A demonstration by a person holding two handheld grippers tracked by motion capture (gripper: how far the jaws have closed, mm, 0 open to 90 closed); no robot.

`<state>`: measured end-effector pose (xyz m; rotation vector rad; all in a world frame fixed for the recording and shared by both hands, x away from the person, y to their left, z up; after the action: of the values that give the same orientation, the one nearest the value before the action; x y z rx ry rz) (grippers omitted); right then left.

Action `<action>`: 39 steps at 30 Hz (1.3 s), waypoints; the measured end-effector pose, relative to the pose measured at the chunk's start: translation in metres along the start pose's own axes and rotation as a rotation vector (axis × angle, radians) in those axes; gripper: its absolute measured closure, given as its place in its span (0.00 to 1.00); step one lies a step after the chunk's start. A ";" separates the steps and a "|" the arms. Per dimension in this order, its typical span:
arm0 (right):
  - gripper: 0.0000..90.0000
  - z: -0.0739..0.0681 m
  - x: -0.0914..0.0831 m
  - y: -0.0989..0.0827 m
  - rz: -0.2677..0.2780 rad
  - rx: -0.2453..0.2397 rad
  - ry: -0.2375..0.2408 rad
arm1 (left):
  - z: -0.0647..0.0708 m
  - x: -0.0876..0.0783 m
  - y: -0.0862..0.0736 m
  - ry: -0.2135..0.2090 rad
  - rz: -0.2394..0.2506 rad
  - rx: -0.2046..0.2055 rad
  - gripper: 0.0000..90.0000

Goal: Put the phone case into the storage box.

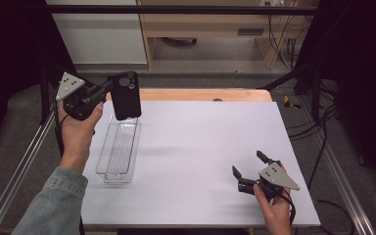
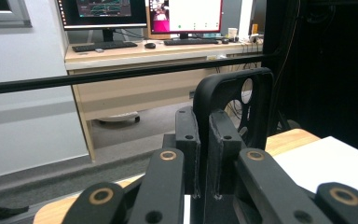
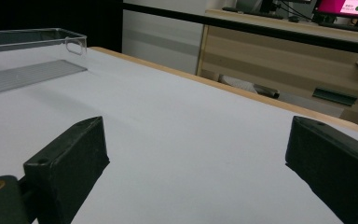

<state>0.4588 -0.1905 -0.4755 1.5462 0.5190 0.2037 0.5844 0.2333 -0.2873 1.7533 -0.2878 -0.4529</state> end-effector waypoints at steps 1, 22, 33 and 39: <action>0.06 0.000 0.000 0.000 0.000 0.000 0.001 | -0.001 0.001 0.000 0.004 -0.004 0.009 0.93; 0.07 -0.005 0.001 0.000 0.013 0.005 0.014 | -0.015 0.010 -0.011 0.033 -0.035 0.035 0.93; 0.07 -0.006 0.002 0.001 0.023 0.004 0.017 | -0.020 0.014 -0.014 0.040 -0.042 0.028 0.93; 0.07 -0.006 0.002 0.002 0.028 0.007 0.014 | -0.025 0.015 -0.014 0.046 -0.044 0.026 0.93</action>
<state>0.4581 -0.1848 -0.4738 1.5602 0.5104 0.2346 0.6084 0.2519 -0.2987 1.7953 -0.2240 -0.4419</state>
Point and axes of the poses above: each handheld gripper's, and its own axes: x roughly forward along the jaws, y roughly out of its top, z roughly to its right, the point moved 7 cm from there along x, roughly forward along the jaws, and after that the axes turned 9 degrees about x, right-handed, at the moved point
